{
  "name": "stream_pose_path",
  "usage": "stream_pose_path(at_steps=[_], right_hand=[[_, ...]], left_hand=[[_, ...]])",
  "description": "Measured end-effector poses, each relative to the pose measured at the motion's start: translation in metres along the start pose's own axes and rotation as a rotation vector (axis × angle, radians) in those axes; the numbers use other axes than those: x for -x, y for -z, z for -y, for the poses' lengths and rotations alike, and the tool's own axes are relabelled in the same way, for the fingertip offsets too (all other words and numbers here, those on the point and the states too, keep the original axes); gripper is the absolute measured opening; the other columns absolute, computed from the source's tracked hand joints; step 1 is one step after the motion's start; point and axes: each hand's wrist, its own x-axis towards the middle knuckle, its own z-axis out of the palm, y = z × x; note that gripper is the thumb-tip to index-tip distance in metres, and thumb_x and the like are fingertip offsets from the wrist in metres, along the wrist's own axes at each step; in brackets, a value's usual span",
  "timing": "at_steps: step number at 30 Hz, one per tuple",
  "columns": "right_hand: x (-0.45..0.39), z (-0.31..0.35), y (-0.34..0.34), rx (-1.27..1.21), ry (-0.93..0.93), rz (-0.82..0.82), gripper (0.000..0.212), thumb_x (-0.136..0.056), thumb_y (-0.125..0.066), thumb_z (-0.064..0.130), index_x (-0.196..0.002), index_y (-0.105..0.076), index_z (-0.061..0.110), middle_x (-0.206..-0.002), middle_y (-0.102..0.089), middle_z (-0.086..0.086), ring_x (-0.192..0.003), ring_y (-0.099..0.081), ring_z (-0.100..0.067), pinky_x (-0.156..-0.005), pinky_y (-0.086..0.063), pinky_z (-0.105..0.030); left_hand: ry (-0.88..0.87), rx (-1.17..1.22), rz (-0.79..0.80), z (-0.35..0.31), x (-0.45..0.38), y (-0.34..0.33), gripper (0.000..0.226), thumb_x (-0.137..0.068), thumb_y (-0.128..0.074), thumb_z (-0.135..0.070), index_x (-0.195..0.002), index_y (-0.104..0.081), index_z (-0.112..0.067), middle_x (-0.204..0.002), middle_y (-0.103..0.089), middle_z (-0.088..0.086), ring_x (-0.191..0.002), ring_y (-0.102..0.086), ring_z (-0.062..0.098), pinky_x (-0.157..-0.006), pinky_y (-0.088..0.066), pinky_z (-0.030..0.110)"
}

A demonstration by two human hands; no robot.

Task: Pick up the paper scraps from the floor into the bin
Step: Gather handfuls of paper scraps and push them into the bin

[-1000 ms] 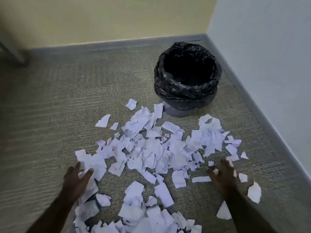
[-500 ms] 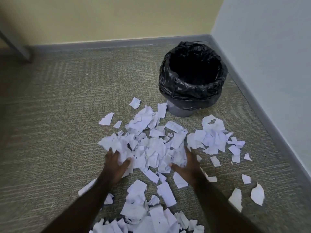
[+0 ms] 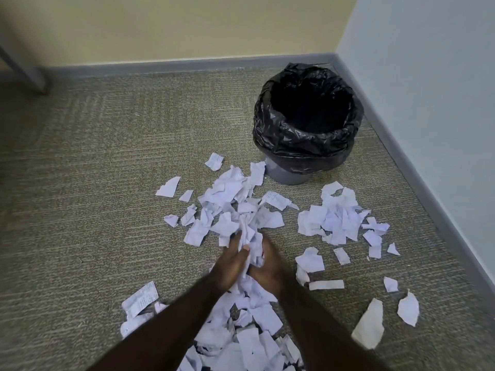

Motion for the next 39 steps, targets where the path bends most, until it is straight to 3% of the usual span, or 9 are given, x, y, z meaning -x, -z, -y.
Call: stream_pose_path(at_steps=[3,8,12,18,20,25,30,34,39], right_hand=[[0.002,0.017,-0.001,-0.08,0.016,0.026,0.052,-0.083,-0.064,-0.007,-0.117,-0.056,0.031,-0.116,-0.065,0.02,-0.113,-0.059,0.007,-0.096,-0.043,-0.011],[0.0,0.039,0.005,-0.188,0.035,0.05,0.054,-0.086,-0.05,-0.022,-0.111,-0.056,0.025,-0.11,-0.065,0.004,-0.103,-0.061,0.009,-0.09,-0.044,-0.009],[-0.003,0.055,0.019,-0.168,0.049,0.037,0.059,-0.09,-0.058,-0.008,-0.135,-0.046,0.029,-0.129,-0.061,0.016,-0.124,-0.054,0.0,-0.107,-0.042,-0.022],[-0.02,0.092,0.058,-0.12,0.114,-0.014,0.068,-0.089,-0.059,-0.005,-0.148,-0.037,0.021,-0.14,-0.055,0.005,-0.131,-0.05,-0.008,-0.112,-0.041,-0.042],[-0.028,0.109,0.074,-0.117,0.144,-0.041,0.071,-0.088,-0.058,-0.01,-0.149,-0.035,0.018,-0.141,-0.054,0.002,-0.132,-0.05,-0.009,-0.112,-0.04,-0.042],[-0.044,0.163,0.121,-0.138,0.259,-0.088,0.069,-0.088,-0.055,-0.014,-0.149,-0.034,0.013,-0.132,-0.059,0.003,-0.12,-0.056,0.002,-0.099,-0.045,-0.016],[-0.087,0.191,0.163,-0.095,0.304,-0.135,0.066,-0.088,-0.058,-0.009,-0.144,-0.039,0.02,-0.11,-0.069,0.0,-0.102,-0.068,-0.015,-0.084,-0.057,-0.036],[-0.117,0.205,0.19,-0.042,0.299,-0.197,0.065,-0.089,-0.06,-0.003,-0.145,-0.039,0.023,-0.111,-0.069,0.006,-0.099,-0.068,-0.005,-0.081,-0.059,-0.027],[-0.146,0.207,0.211,-0.088,0.337,-0.209,0.064,-0.085,-0.066,0.0,-0.142,-0.042,0.016,-0.115,-0.068,0.0,-0.104,-0.068,-0.01,-0.087,-0.058,-0.031]], left_hand=[[0.024,0.137,0.02,-0.011,0.003,-0.007,0.031,-0.107,-0.035,-0.015,-0.131,-0.043,-0.032,-0.109,-0.06,-0.015,-0.103,-0.057,0.003,-0.089,-0.042,0.01],[0.051,0.24,0.017,-0.022,0.002,-0.005,0.038,-0.101,-0.045,-0.03,-0.136,-0.048,-0.014,-0.109,-0.065,-0.001,-0.104,-0.062,0.013,-0.089,-0.049,0.018],[-0.01,0.203,0.034,-0.051,0.003,-0.002,0.029,-0.107,-0.036,-0.017,-0.132,-0.048,-0.012,-0.104,-0.065,0.0,-0.097,-0.062,0.009,-0.084,-0.048,0.011],[-0.159,0.107,0.009,-0.124,0.009,0.004,0.041,-0.105,-0.036,-0.034,-0.147,-0.035,-0.032,-0.139,-0.051,-0.013,-0.127,-0.049,0.004,-0.105,-0.04,0.02],[-0.222,0.095,0.001,-0.155,0.012,0.006,0.041,-0.106,-0.034,-0.033,-0.146,-0.034,-0.034,-0.132,-0.051,-0.016,-0.12,-0.049,0.002,-0.094,-0.04,0.01],[-0.352,0.119,0.0,-0.223,0.003,0.009,0.041,-0.103,-0.036,-0.033,-0.144,-0.037,-0.036,-0.13,-0.056,-0.011,-0.118,-0.054,0.001,-0.105,-0.043,0.031],[-0.446,0.099,0.055,-0.285,-0.023,0.007,0.039,-0.105,-0.034,-0.022,-0.144,-0.039,-0.019,-0.115,-0.061,-0.003,-0.097,-0.059,-0.003,-0.082,-0.047,0.016],[-0.436,0.116,0.035,-0.318,-0.05,0.001,0.044,-0.102,-0.035,-0.026,-0.146,-0.039,-0.017,-0.124,-0.064,0.006,-0.113,-0.063,0.016,-0.101,-0.05,0.036],[-0.425,0.155,0.047,-0.346,-0.072,-0.003,0.04,-0.105,-0.032,-0.016,-0.141,-0.046,-0.009,-0.126,-0.062,0.011,-0.111,-0.061,0.02,-0.092,-0.049,0.03]])
